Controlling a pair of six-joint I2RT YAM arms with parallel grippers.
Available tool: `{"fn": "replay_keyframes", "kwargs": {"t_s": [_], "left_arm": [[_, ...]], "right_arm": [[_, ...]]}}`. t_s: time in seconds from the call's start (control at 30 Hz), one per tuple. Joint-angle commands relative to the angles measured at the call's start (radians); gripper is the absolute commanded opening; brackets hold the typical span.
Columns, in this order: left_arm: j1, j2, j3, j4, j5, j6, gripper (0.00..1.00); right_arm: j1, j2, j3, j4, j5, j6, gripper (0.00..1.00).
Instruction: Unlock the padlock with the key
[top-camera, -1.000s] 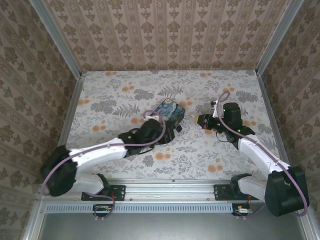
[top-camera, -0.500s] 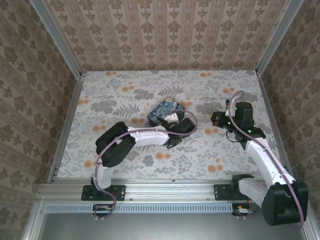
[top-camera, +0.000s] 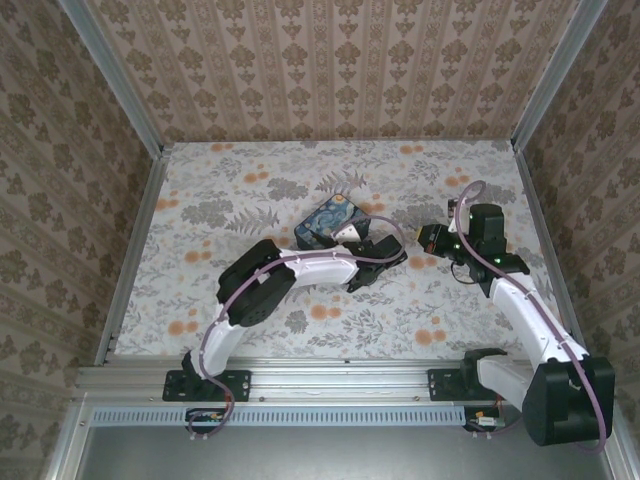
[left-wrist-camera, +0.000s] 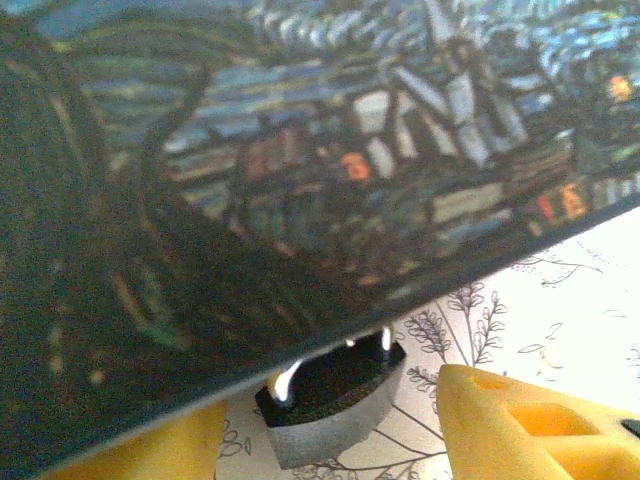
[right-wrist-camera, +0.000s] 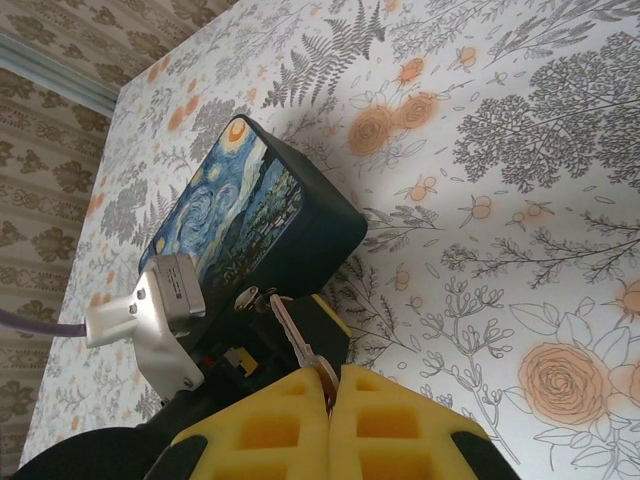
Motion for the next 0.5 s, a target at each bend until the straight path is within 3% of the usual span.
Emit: {"fn": "replay_keyframes", "kwargs": {"t_s": [0.0, 0.2, 0.47], "left_arm": [[0.018, 0.038, 0.029, -0.065, -0.026, -0.063, 0.58], [0.033, 0.071, 0.048, -0.066, -0.011, -0.071, 0.56], [0.053, 0.074, 0.024, -0.038, 0.033, -0.072, 0.34]], "right_arm": [[-0.005, 0.01, -0.018, 0.039, -0.035, 0.023, 0.0], [-0.005, 0.034, -0.017, 0.053, -0.038, 0.021, 0.0], [-0.005, 0.053, -0.016, 0.065, -0.053, 0.017, 0.0]]}}
